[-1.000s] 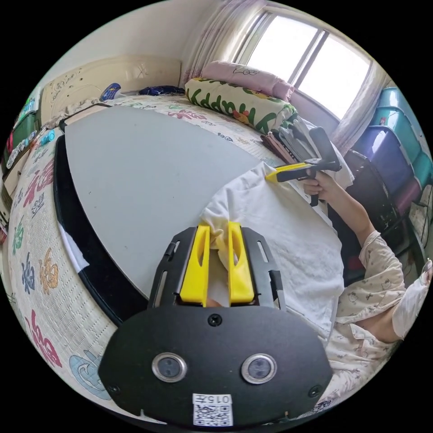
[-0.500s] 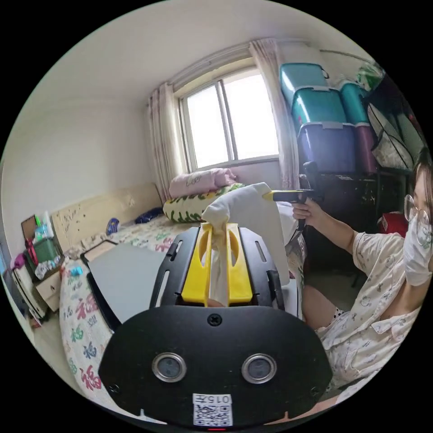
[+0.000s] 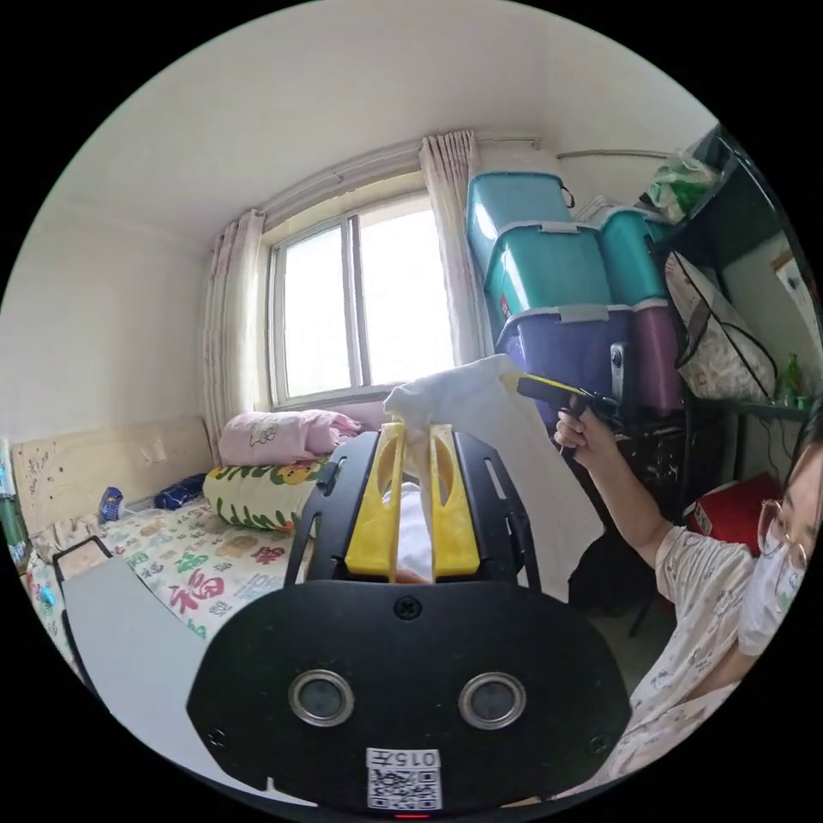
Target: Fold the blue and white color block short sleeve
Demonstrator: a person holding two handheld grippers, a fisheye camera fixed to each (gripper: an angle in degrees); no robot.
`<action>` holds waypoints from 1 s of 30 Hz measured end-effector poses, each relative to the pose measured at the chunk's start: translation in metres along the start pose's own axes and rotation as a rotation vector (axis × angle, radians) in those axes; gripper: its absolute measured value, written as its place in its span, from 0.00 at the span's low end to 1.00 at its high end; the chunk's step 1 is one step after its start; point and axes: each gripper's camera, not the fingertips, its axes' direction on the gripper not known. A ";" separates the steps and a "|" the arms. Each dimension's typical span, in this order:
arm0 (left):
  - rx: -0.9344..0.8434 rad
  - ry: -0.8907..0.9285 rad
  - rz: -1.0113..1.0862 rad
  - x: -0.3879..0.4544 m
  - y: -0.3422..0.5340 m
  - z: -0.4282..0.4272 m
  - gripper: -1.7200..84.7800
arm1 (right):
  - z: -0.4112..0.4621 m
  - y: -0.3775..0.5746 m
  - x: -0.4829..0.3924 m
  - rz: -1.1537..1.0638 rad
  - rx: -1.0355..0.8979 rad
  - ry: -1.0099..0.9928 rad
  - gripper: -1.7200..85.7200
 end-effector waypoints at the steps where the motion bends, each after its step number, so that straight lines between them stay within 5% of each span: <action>1: -0.017 0.013 -0.032 -0.031 0.000 0.034 0.04 | 0.034 0.011 0.012 0.004 -0.053 0.025 0.08; 10: -0.315 -0.099 -0.291 -0.262 0.093 0.275 0.05 | 0.364 0.129 0.076 0.084 -0.542 0.125 0.08; 14: -0.374 -0.071 -0.422 -0.333 0.138 0.307 0.07 | 0.435 0.168 0.081 0.062 -0.614 0.184 0.10; 23: -0.214 -0.166 -0.539 -0.395 0.124 0.160 0.07 | 0.467 0.193 0.135 0.195 -0.569 0.063 0.11; 27: -0.190 -0.190 -0.432 -0.332 0.070 0.033 0.07 | 0.459 0.206 0.138 0.152 -0.478 0.297 0.08; 30: -0.163 -0.173 -0.314 -0.249 0.033 -0.081 0.08 | 0.447 0.217 0.113 0.092 -0.403 0.284 0.08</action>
